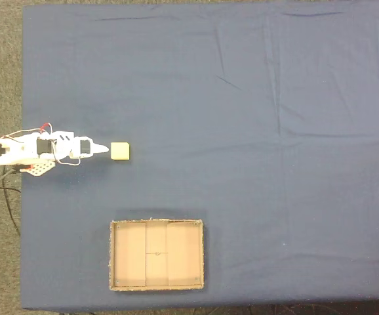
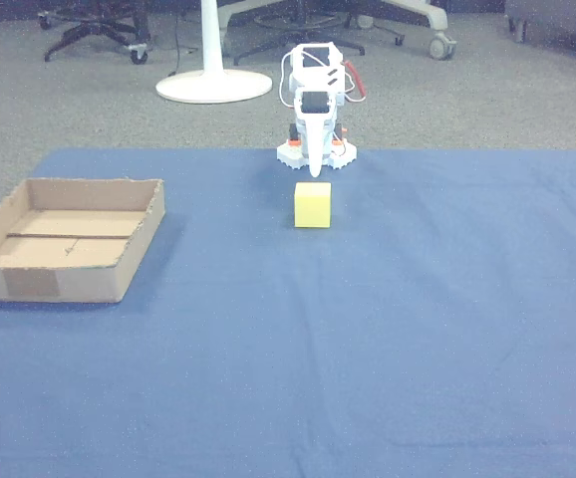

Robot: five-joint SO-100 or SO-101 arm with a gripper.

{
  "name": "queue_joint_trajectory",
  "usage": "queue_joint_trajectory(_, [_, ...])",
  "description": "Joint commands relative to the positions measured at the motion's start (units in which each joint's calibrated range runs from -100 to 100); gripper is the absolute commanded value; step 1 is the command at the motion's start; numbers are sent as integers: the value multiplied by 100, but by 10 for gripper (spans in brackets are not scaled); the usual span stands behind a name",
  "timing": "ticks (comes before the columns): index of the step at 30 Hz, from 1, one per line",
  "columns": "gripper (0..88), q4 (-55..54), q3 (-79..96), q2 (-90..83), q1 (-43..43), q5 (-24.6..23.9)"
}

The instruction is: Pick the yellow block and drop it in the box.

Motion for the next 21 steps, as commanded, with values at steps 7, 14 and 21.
queue_joint_trajectory(7, [2,25,88,-19,-73,88])
queue_joint_trajectory(14, [2,25,88,-19,-104,142])
queue_joint_trajectory(21, [2,157,-889,867,-18,112])
